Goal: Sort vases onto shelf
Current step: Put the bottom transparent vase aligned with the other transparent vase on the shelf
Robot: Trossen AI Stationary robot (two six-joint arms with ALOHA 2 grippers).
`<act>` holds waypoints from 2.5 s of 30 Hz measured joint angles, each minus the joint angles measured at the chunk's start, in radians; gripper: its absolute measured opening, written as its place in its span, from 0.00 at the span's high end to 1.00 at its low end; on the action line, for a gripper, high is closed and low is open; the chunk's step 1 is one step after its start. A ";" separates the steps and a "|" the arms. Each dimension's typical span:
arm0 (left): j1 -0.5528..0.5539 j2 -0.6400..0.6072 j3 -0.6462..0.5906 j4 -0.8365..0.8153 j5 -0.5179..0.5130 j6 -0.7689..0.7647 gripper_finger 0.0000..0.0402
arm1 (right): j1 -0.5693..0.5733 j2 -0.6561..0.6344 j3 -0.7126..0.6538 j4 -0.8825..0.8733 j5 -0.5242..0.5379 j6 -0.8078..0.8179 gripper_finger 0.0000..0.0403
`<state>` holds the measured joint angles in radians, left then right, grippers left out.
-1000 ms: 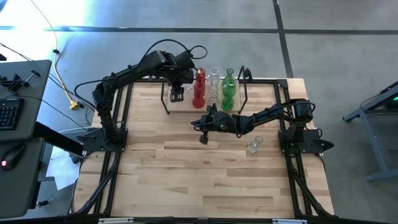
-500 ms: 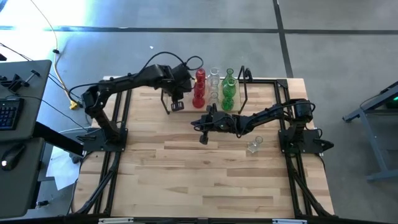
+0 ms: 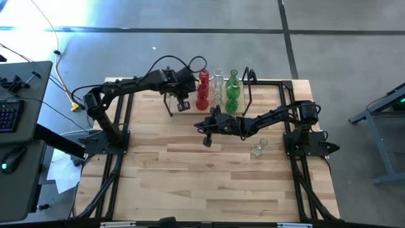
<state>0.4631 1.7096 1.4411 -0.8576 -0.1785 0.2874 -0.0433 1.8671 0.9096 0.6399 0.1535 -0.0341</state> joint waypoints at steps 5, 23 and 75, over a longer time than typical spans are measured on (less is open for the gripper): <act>0.009 0.000 -0.001 0.029 -0.017 0.000 1.00 | 0.000 0.000 0.000 0.000 0.000 0.000 1.00; -0.001 -0.004 0.016 -0.021 -0.019 0.028 1.00 | 0.000 0.000 0.000 0.000 0.000 0.000 1.00; -0.028 -0.039 -0.049 0.106 0.070 -0.111 1.00 | 0.000 0.000 0.000 -0.007 0.000 0.000 1.00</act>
<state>0.4351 1.6707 1.3923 -0.7517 -0.1084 0.1760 -0.0433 1.8668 0.9096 0.6327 0.1535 -0.0340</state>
